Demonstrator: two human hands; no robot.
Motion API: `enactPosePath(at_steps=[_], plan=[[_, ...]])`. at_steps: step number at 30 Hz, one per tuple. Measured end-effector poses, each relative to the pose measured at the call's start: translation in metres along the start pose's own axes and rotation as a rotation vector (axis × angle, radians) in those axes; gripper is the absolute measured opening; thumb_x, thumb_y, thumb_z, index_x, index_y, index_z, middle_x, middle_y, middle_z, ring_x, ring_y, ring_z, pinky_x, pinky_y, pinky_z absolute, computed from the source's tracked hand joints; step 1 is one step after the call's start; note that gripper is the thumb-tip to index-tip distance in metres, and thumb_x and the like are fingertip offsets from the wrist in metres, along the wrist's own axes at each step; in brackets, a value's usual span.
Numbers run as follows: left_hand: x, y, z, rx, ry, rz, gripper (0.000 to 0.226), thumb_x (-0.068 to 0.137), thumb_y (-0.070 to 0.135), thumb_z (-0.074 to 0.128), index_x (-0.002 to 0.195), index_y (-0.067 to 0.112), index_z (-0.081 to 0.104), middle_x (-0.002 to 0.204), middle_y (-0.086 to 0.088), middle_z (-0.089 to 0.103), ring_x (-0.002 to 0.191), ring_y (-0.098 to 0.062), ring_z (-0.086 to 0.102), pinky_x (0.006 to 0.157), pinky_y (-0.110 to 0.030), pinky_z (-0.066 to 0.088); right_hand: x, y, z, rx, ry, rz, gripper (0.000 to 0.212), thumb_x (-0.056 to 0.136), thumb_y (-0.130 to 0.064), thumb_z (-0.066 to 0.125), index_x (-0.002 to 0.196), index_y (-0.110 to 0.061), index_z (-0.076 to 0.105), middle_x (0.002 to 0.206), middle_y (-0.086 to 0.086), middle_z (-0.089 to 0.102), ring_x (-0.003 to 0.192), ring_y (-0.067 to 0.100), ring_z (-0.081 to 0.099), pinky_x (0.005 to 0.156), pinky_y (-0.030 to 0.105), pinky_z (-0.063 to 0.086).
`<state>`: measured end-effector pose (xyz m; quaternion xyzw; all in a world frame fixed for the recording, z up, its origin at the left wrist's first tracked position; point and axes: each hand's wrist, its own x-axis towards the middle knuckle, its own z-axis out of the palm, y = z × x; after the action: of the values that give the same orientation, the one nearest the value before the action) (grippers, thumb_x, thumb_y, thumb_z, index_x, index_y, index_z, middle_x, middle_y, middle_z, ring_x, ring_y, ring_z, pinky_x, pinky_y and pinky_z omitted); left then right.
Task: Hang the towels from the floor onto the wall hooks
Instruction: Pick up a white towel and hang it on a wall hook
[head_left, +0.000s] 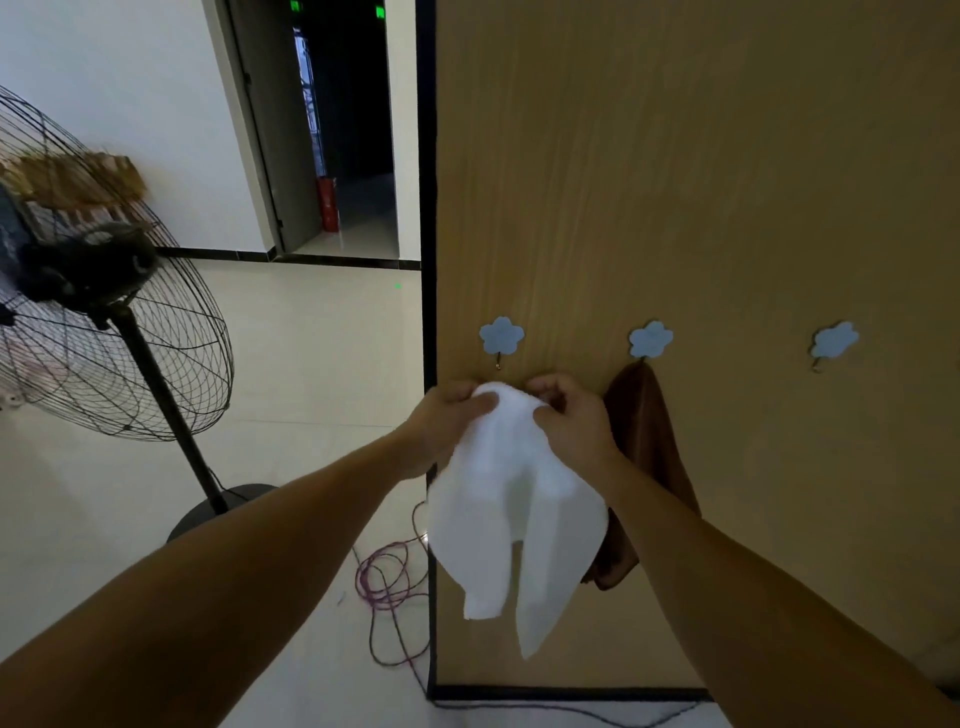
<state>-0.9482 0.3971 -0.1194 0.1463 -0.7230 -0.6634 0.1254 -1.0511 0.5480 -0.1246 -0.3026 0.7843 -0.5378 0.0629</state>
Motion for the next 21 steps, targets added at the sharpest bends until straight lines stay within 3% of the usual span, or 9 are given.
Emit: enactPosePath(at_steps=[2,4,7,9,12,15,17,19,21], plan=[[-0.001,0.02,0.002,0.095,-0.092,0.066,0.016,0.093,0.029,0.059,0.09,0.017,0.069,0.089,-0.002,0.071,0.083,-0.019,0.068,0.069,-0.029,0.054,-0.001,-0.007,-0.006,0.104,-0.163,0.031,0.046,0.083,-0.001,0.055,0.123,-0.024,0.057,0.113,-0.006,0.061,0.104,0.011,0.059,0.088,0.025,0.051],[-0.001,0.033,0.005,0.213,-0.166,0.092,0.019,0.093,0.035,0.058,0.092,0.019,0.067,0.091,-0.004,0.068,0.083,-0.018,0.066,0.073,-0.032,0.055,-0.004,-0.016,-0.01,0.231,-0.297,0.047,0.055,0.079,-0.001,0.055,0.131,-0.02,0.053,0.122,-0.001,0.059,0.11,0.014,0.058,0.092,0.032,0.051],[-0.003,0.046,0.001,0.356,-0.231,0.113,0.028,0.091,0.044,0.058,0.097,0.018,0.068,0.091,-0.003,0.068,0.083,-0.017,0.065,0.077,-0.034,0.053,-0.006,-0.029,-0.016,0.394,-0.395,0.12,0.027,0.079,-0.001,0.059,0.104,-0.01,0.063,0.098,0.003,0.067,0.092,0.017,0.064,0.077,0.026,0.052],[-0.004,0.05,-0.004,0.429,-0.268,0.138,0.028,0.089,0.047,0.059,0.094,0.022,0.071,0.086,0.003,0.069,0.081,-0.012,0.064,0.075,-0.029,0.051,-0.005,-0.032,-0.02,0.346,-0.426,0.131,0.009,0.085,-0.004,0.062,0.094,-0.006,0.064,0.095,0.009,0.068,0.091,0.023,0.064,0.082,0.032,0.049],[-0.004,0.051,-0.013,0.44,-0.242,0.087,0.02,0.09,0.042,0.061,0.085,0.027,0.073,0.081,0.005,0.071,0.076,-0.011,0.067,0.068,-0.025,0.052,-0.003,-0.031,-0.023,0.276,-0.482,0.16,0.021,0.085,-0.019,0.07,0.096,-0.002,0.066,0.097,0.012,0.069,0.089,0.023,0.064,0.084,0.036,0.049],[-0.002,0.047,-0.023,0.386,-0.163,-0.006,0.02,0.089,0.029,0.062,0.072,0.027,0.071,0.077,0.006,0.067,0.074,-0.012,0.065,0.067,-0.026,0.052,-0.001,-0.029,-0.022,0.27,-0.467,0.175,0.016,0.085,-0.024,0.071,0.089,-0.009,0.068,0.09,0.005,0.071,0.083,0.017,0.066,0.078,0.032,0.051],[0.0,0.046,-0.028,0.52,-0.125,0.028,0.024,0.091,0.027,0.057,0.068,0.025,0.065,0.076,0.005,0.062,0.073,-0.014,0.059,0.068,-0.027,0.049,0.004,-0.03,-0.02,0.269,-0.399,0.168,0.014,0.085,-0.024,0.071,0.086,-0.011,0.069,0.09,0.006,0.072,0.082,0.018,0.067,0.076,0.03,0.053],[0.003,0.048,-0.03,0.756,-0.032,0.167,0.028,0.095,0.03,0.049,0.068,0.024,0.056,0.073,0.006,0.057,0.073,-0.016,0.054,0.065,-0.026,0.043,0.012,-0.033,-0.013,0.237,-0.263,0.136,0.012,0.086,-0.025,0.071,0.085,-0.013,0.071,0.088,0.004,0.074,0.082,0.019,0.068,0.073,0.027,0.054],[0.007,0.049,-0.026,0.979,0.126,0.366,0.028,0.1,0.032,0.039,0.081,0.023,0.059,0.082,0.004,0.063,0.076,-0.02,0.056,0.068,-0.029,0.04,0.024,-0.038,-0.006,0.142,-0.097,0.063,0.013,0.088,-0.028,0.068,0.08,-0.018,0.071,0.085,0.001,0.073,0.081,0.018,0.068,0.072,0.028,0.054]])
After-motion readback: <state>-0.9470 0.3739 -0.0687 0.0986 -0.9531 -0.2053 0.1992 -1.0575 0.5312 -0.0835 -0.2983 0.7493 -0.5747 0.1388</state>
